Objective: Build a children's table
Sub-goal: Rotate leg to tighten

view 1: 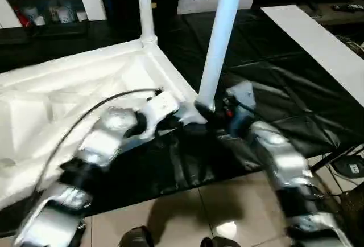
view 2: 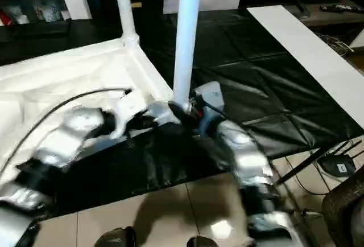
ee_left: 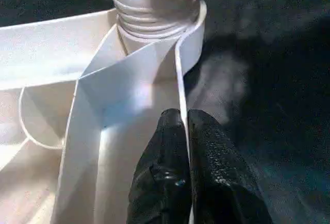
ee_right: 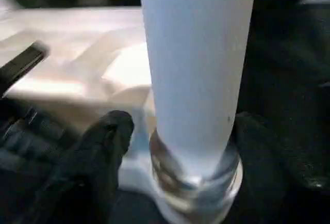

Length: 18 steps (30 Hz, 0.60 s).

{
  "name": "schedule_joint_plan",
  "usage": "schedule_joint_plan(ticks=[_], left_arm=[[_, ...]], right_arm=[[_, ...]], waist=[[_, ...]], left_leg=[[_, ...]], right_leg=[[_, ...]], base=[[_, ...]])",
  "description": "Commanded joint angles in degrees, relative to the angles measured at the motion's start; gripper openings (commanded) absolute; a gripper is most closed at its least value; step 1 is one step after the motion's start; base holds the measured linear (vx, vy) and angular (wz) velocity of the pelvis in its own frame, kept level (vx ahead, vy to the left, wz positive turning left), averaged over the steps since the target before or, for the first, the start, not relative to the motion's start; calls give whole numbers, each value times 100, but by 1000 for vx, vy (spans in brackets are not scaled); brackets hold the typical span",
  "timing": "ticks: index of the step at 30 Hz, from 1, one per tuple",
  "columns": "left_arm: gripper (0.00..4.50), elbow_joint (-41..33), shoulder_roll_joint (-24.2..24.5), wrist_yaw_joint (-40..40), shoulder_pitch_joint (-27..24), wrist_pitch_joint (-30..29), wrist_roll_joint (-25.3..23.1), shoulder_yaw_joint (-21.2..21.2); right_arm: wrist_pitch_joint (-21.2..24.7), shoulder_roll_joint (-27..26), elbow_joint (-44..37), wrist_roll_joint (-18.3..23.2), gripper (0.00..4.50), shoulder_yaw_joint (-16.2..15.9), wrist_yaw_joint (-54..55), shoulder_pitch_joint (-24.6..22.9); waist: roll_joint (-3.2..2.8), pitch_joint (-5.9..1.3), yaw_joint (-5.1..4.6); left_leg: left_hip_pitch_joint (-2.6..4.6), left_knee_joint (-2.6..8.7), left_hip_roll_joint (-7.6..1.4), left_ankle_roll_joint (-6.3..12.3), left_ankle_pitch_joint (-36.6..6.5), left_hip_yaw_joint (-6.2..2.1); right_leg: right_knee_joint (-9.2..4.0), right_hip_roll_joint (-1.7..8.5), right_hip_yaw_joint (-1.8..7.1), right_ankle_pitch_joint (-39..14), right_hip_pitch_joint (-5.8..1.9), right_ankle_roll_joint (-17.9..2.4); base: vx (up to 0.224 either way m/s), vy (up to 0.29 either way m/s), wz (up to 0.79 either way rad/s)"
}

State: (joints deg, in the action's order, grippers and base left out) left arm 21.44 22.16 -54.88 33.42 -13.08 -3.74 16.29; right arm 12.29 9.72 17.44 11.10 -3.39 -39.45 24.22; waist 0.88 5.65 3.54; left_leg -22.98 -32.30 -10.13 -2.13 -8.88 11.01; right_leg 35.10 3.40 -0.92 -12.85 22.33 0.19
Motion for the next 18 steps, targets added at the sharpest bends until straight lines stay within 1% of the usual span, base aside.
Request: schedule_joint_plan(ticks=[1, 2, 4, 5, 7, 9, 11, 12, 13, 14, 15, 16, 18], left_arm=[[0, -109, 114, -515, -100, 400, 56, 238], [0, -104, 242, -765, -138, 619, 140, 288], [0, -111, 362, -1048, -163, 707, 241, 311], [0, -117, 420, -1185, -165, 743, 276, 322], [0, -116, 543, -1437, -151, 840, 298, 375], [0, -88, 695, -1782, -133, 1036, 319, 458], [0, -70, 767, -1975, -122, 1123, 323, 495], [0, -71, 798, -2049, -115, 1155, 319, 518], [0, -66, 860, -2199, -99, 1240, 321, 566], [0, -67, 898, -2282, -89, 1294, 320, 599], [0, -65, 924, -2357, -79, 1340, 324, 618], [0, -69, 941, -2413, -71, 1359, 330, 627], [0, -65, 970, -2498, -48, 1390, 342, 643]], right_arm=[[-2, 228, -180, 151, 380, -297, -800, -1], [-85, 434, -170, 164, 401, -310, -1132, 32], [-199, 679, -167, 194, 415, -363, -1579, 67], [-243, 798, -172, 193, 415, -408, -1790, 86], [-293, 1016, -156, 218, 415, -503, -2234, 137], [-309, 1273, -98, 309, 415, -625, -2803, 221], [-362, 1385, 4, 322, 415, -679, -3118, 299], [-364, 1409, 57, 320, 400, -699, -3215, 342], [-352, 1455, 155, 328, 400, -743, -3410, 428], [-342, 1480, 211, 330, 400, -784, -3533, 482], [-326, 1503, 263, 335, 379, -832, -3665, 530], [-320, 1515, 299, 337, 379, -869, -3757, 563], [-344, 1514, 412, 343, 362, -917, -3878, 641]], waist=[[-38, -403, 4], [-37, -394, 12], [-44, -388, 10], [-46, -385, 20], [-42, -383, 37], [-33, -379, 73], [-35, -382, 106], [-33, -384, 111], [-35, -391, 134], [-21, -384, 139], [-29, -387, 150], [-28, -388, 150], [-23, -381, 156]], left_leg=[[174, 306, -307, 396, -656, -130], [174, 303, -311, 423, -704, -131], [184, 301, -319, 429, -789, -121], [200, 304, -332, 430, -789, -115], [211, 297, -334, 449, -762, -104], [201, 287, -338, 487, -764, -98], [208, 282, -349, 505, -740, -89], [204, 277, -345, 511, -724, -85], [218, 270, -352, 517, -712, -82], [205, 271, -348, 522, -718, -81], [210, 270, -352, 506, -728, -79], [214, 271, -353, 500, -745, -78], [214, 275, -354, 475, -769, -78]], right_leg=[[-289, 419, 189, 815, -234, -1436], [-302, 425, 188, 692, -233, -1445], [-302, 429, 191, 558, -217, -1488], [-302, 427, 190, 517, -203, -1524], [-294, 425, 190, 501, -196, -1579], [-284, 418, 177, 462, -207, -1600], [-273, 426, 179, 448, -193, -1616], [-267, 424, 180, 457, -190, -1631], [-263, 432, 179, 448, -176, -1655], [-263, 431, 175, 401, -180, -1683], [-262, 432, 174, 343, -175, -1682], [-262, 431, 174, 331, -173, -1695], [-263, 436, 172, 261, -168, -1710]], base=[[0, 0, 0], [0, 0, 0], [0, 0, 0], [0, 0, 0], [0, 0, 0], [0, 0, 0], [0, 0, 0], [0, 0, 0], [0, 0, 0], [0, 0, 0], [0, 0, 0], [0, 0, 0], [0, 0, 0]])
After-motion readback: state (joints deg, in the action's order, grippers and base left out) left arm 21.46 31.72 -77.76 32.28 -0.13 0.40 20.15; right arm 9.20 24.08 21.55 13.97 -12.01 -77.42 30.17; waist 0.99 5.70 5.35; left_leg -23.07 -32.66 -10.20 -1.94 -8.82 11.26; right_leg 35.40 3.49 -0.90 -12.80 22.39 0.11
